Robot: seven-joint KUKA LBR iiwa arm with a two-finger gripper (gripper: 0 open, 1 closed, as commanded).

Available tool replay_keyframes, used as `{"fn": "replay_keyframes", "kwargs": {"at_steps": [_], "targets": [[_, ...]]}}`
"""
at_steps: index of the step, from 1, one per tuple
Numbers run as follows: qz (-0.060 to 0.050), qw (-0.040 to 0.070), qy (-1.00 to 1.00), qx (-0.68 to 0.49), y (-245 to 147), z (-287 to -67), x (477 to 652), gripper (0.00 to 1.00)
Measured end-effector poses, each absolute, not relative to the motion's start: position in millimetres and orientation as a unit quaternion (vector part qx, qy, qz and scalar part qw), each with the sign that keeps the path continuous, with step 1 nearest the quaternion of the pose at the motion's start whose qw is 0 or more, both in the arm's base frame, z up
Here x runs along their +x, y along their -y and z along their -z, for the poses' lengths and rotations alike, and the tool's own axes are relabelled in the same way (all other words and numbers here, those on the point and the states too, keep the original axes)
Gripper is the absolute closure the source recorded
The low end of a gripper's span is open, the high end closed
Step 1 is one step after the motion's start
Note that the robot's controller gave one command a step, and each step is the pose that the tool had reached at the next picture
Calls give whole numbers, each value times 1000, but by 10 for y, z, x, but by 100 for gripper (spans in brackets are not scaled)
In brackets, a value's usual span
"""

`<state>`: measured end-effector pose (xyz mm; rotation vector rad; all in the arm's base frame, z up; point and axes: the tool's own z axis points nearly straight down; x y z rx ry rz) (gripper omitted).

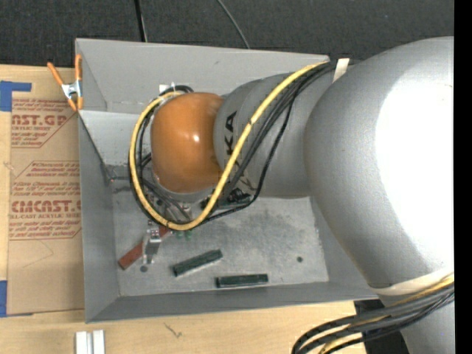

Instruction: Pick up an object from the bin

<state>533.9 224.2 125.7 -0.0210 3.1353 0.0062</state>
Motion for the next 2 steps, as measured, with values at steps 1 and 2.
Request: {"fn": "replay_keyframes", "kwargs": {"at_steps": [1,2], "targets": [[-4,10,-998,-69,-1911,-765,5304,100],[-4,10,-998,-69,-1912,-765,5303,100]]}}
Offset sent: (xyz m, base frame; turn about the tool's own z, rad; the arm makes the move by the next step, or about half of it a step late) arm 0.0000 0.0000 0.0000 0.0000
